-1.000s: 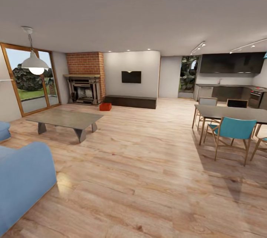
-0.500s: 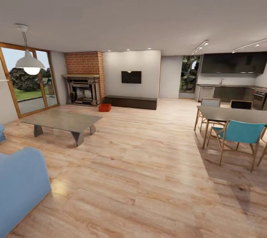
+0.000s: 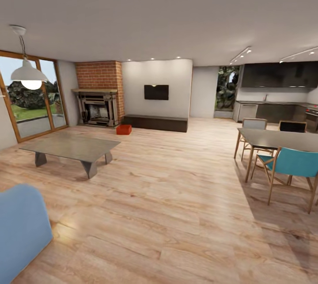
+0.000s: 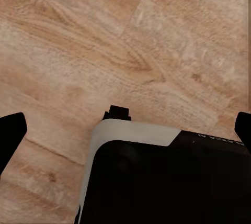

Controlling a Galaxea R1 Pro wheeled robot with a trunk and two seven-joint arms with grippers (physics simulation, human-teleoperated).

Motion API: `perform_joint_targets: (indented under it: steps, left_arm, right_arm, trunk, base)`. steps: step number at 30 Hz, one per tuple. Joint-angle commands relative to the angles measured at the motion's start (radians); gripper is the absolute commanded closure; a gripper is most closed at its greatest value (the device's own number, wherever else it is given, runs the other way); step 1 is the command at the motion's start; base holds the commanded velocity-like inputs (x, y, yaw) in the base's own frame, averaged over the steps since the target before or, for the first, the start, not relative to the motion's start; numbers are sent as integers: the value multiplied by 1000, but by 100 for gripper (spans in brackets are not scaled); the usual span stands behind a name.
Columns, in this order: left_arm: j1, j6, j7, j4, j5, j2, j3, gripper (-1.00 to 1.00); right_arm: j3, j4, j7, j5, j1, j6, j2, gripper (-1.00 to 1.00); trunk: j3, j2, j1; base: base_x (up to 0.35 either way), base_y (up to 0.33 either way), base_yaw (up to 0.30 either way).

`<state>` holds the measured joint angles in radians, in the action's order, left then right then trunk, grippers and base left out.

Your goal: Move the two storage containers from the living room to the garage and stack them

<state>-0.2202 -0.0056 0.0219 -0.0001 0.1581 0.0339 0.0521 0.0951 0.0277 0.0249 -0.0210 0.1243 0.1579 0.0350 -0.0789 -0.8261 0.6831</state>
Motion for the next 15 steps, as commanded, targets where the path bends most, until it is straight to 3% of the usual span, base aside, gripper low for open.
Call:
perform_joint_targets:
  steps: [1,15]
  left_arm:
    - [-1,-1,1,0,4,0,5,-100]
    - [-1,-2,1,0,4,0,5,-100]
  right_arm:
    - [7,3,1,-2,2,6,0,-100]
    - [6,3,1,-2,2,6,0,-100]
  trunk:
    - [-2,-1,1]
    - [-2,-1,1]
  base:
    - [323,0,0]
    - [323,0,0]
